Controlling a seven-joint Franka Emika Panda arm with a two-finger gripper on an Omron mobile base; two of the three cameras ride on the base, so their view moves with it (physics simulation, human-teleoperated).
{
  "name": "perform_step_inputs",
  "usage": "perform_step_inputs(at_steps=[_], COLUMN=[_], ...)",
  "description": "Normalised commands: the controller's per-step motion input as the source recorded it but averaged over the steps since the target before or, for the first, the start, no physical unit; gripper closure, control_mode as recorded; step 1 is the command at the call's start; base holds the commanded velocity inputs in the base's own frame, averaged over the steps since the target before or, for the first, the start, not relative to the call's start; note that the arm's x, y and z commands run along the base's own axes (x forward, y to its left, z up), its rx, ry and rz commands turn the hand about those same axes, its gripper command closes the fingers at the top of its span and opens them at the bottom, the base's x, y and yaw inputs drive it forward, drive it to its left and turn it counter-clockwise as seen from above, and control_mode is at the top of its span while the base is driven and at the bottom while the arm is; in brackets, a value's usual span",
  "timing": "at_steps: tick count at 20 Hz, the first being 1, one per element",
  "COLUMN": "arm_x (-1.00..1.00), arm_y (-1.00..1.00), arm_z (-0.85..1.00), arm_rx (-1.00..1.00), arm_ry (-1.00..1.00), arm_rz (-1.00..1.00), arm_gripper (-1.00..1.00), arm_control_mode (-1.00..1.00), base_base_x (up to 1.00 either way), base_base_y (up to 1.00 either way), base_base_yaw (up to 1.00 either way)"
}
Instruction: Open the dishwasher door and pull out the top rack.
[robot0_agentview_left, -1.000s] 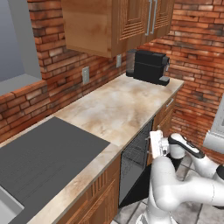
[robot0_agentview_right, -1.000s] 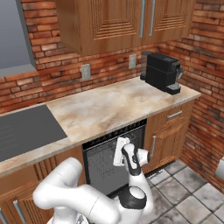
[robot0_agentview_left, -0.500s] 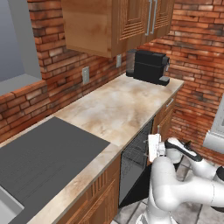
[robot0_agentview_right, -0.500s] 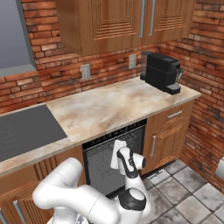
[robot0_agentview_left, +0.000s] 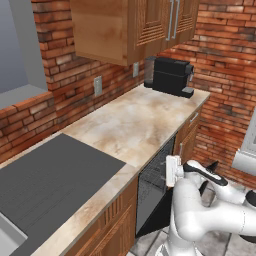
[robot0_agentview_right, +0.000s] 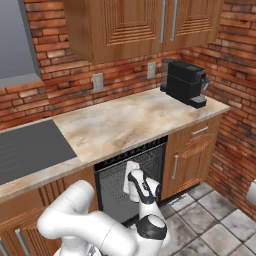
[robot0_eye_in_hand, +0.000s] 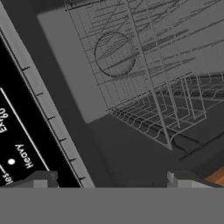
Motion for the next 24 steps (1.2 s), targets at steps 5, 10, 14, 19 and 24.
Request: perform_step_inputs(at_steps=[5, 10, 14, 19, 24], arm_x=[0.15, 0.21, 0.20, 0.14, 0.15], arm_y=[0.07, 0.01, 0.00, 0.00, 0.00], arm_z=[-0.21, -0.25, -0.26, -0.31, -0.37], arm_rx=[0.00, 0.00, 0.00, 0.00, 0.00], arm_ry=[-0.13, -0.08, -0.06, -0.04, -0.02], arm_rz=[-0.02, -0.02, -0.02, -0.02, -0.02], arm_gripper=[-1.00, -1.00, -1.00, -1.00, -1.00], arm_control_mode=[-1.00, -1.00, -1.00, -1.00, -1.00], base_base_x=[0.00, 0.00, 0.00, 0.00, 0.00], base_base_y=[0.00, 0.00, 0.00, 0.00, 0.00], base_base_yaw=[0.00, 0.00, 0.00, 0.00, 0.00])
